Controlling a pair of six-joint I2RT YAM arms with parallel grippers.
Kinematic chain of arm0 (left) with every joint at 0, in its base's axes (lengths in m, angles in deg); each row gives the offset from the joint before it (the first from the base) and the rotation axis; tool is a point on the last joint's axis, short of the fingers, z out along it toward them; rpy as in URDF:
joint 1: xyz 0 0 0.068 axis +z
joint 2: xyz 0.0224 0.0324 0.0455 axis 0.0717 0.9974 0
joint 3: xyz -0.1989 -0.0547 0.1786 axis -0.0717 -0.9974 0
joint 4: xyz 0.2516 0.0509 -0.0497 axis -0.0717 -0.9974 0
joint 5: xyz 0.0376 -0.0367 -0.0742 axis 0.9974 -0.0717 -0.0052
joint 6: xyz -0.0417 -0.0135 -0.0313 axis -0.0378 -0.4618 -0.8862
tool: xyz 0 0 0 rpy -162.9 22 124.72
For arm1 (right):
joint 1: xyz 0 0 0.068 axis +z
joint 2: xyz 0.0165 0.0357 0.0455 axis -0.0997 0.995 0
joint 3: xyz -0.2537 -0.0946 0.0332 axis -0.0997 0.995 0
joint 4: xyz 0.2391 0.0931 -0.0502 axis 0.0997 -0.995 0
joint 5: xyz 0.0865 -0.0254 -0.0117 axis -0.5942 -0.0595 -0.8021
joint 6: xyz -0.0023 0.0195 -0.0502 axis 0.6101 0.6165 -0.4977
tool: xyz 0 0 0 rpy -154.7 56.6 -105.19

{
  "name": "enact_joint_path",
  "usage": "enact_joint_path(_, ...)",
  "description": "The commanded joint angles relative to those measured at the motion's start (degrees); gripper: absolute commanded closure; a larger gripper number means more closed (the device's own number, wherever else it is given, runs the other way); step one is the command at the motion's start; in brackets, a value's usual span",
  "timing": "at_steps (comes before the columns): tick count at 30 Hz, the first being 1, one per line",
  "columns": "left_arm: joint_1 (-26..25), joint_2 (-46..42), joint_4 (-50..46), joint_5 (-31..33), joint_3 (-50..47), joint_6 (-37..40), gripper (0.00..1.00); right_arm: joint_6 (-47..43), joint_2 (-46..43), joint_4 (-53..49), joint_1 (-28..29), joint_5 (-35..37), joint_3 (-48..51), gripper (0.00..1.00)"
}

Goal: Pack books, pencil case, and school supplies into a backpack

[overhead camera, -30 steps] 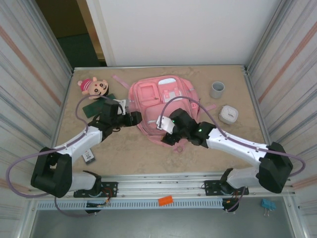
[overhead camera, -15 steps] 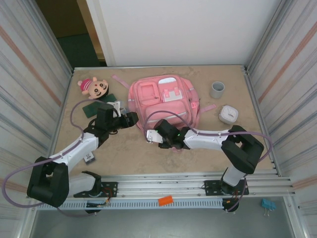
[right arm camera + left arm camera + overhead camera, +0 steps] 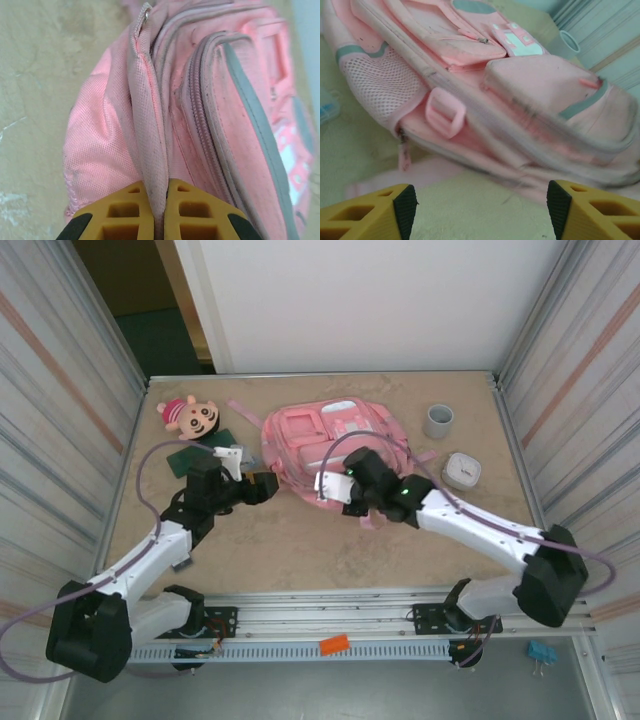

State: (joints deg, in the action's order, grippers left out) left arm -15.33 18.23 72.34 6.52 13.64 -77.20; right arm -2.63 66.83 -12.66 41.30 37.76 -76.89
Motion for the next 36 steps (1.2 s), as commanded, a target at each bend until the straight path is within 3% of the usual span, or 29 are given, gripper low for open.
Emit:
enact_joint_path(1,0.55,-0.94,4.13,-1.58,-2.80,3.69,0.29,-2.70,-5.12,-3.25,-3.75,-4.22,-6.16,1.00)
enact_joint_path(10,-6.89,8.25,14.40,1.81,-5.16,10.16,0.32,-4.18,-7.53,-3.97,-4.51,-3.35,-9.93,1.00)
enact_joint_path(17,-6.24,17.54,19.31,6.24,-2.79,14.93,0.36,-4.14,-7.50,-3.35,-4.51,-4.19,-10.17,1.00)
enact_joint_path(22,-3.51,22.10,27.01,1.80,-1.50,15.98,0.38,-4.14,-7.32,-2.89,-4.54,-4.73,-9.99,1.00)
enact_joint_path(28,-1.65,24.63,34.34,-6.75,-1.54,17.50,0.49,-3.94,-6.74,-2.29,-4.63,-4.74,-10.15,1.00)
enact_joint_path(30,-1.69,25.10,33.53,-9.58,-0.97,18.45,0.57,-3.92,-6.49,-2.53,-4.77,-4.57,-10.25,1.00)
enact_joint_path(33,-1.65,25.86,32.17,-9.57,-0.51,18.92,0.85,-3.78,-6.69,-2.81,-4.86,-4.59,-10.44,1.00)
enact_joint_path(36,-1.74,25.37,32.39,-12.30,-0.61,17.96,0.99,-3.32,-6.79,-1.69,-4.70,-2.95,-9.96,1.00)
